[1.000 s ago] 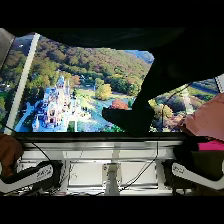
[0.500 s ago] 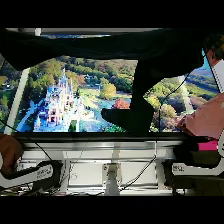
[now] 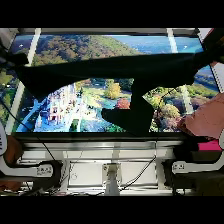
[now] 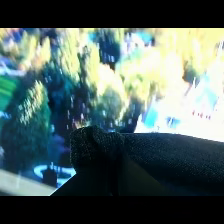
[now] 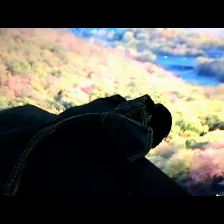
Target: Fold the clothes and pants, and hang the long-sleeved shirts on hangers.
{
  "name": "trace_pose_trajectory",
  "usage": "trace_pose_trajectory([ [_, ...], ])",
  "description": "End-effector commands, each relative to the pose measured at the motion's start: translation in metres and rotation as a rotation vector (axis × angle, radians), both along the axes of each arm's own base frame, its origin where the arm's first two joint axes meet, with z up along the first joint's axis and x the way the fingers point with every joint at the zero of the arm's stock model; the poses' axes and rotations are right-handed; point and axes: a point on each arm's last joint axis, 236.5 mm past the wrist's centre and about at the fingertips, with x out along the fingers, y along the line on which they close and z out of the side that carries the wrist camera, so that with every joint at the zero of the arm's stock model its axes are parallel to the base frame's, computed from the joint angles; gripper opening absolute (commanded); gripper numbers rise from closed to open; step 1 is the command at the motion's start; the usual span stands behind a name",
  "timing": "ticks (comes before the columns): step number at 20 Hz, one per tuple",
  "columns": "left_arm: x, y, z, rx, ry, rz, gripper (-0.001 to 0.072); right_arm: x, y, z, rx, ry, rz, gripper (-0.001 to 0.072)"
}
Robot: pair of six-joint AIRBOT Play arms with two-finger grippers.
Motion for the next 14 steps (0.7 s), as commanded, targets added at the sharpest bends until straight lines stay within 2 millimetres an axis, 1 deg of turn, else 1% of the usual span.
trace_pose_trajectory([
  [1, -0.009, -0.022, -0.051, -0.036, 0.188, -0.074, 0.0017, -0.015, 0.019, -0.052, 0.083, 0.200, 0.027, 0.0022],
  [2, -0.003, -0.027, -0.059, -0.034, 0.189, -0.089, 0.0017, -0.010, 0.029, -0.065, 0.096, 0.224, 0.051, 0.0022],
  [3, 0.006, -0.031, -0.064, -0.030, 0.174, -0.103, 0.0017, 0.000, 0.040, -0.077, 0.115, 0.230, 0.074, 0.0023],
  [4, 0.019, -0.035, -0.066, -0.022, 0.137, -0.122, 0.0018, 0.012, 0.050, -0.086, 0.130, 0.217, 0.094, 0.0023],
  [5, 0.034, -0.038, -0.064, -0.012, 0.084, -0.137, 0.0018, 0.029, 0.060, -0.093, 0.143, 0.179, 0.110, 0.0023],
  [6, 0.052, -0.041, -0.059, -0.002, 0.009, -0.151, 0.0019, 0.049, 0.068, -0.094, 0.155, 0.116, 0.120, 0.0023],
  [7, 0.071, -0.044, -0.050, 0.008, -0.076, -0.164, 0.0020, 0.073, 0.073, -0.091, 0.160, 0.026, 0.123, 0.0023],
  [8, 0.087, -0.046, -0.041, 0.008, -0.159, -0.161, 0.0019, 0.093, 0.076, -0.085, 0.159, -0.059, 0.116, 0.0023],
  [9, 0.103, -0.048, -0.029, -0.008, -0.254, -0.140, 0.0019, 0.115, 0.074, -0.073, 0.154, -0.163, 0.087, 0.0024],
  [10, 0.117, -0.048, -0.017, -0.026, -0.341, -0.117, 0.0019, 0.132, 0.070, -0.060, 0.148, -0.261, 0.057, 0.0024],
  [11, 0.130, -0.049, -0.005, -0.053, -0.433, -0.092, 0.0020, 0.150, 0.062, -0.042, 0.143, -0.374, 0.020, 0.0024],
  [12, 0.140, -0.049, 0.005, -0.074, -0.506, -0.078, 0.0020, 0.163, 0.055, -0.024, 0.144, -0.476, -0.012, 0.0024],
  [14, 0.157, -0.052, 0.016, -0.091, -0.608, -0.082, 0.0021, 0.180, 0.043, 0.007, 0.132, -0.645, -0.054, 0.0025],
])
